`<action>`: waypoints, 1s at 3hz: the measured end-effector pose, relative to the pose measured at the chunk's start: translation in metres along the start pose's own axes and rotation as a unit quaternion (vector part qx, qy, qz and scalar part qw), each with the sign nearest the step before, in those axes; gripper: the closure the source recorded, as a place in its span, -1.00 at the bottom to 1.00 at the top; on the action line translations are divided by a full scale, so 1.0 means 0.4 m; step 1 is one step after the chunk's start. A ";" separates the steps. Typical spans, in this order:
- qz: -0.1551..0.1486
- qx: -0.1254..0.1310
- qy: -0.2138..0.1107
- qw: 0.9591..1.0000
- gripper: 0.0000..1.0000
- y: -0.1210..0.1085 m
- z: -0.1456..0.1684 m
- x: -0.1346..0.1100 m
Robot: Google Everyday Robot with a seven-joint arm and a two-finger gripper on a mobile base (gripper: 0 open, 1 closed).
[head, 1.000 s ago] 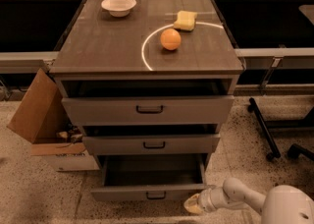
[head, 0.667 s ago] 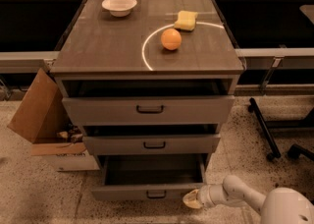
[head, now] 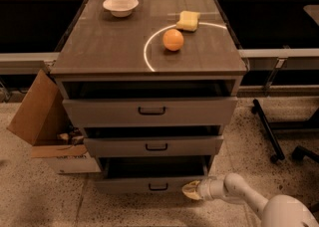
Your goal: Close bottom drawer
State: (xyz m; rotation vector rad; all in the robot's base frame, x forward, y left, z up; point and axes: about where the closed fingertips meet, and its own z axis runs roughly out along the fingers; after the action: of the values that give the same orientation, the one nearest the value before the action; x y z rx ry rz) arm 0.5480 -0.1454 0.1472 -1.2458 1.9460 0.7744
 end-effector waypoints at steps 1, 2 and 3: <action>-0.008 0.014 -0.017 1.000 1.00 -0.039 0.009 -0.022; -0.015 0.032 -0.025 0.999 1.00 -0.080 0.017 -0.044; -0.022 0.052 -0.027 0.998 1.00 -0.122 0.020 -0.068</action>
Offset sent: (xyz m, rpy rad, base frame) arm 0.0605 -0.0024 0.0129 0.0132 -0.1193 -0.0710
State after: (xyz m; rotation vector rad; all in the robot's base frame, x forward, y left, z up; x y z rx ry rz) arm 0.6033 -0.1429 0.1587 -1.1890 1.8857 0.6694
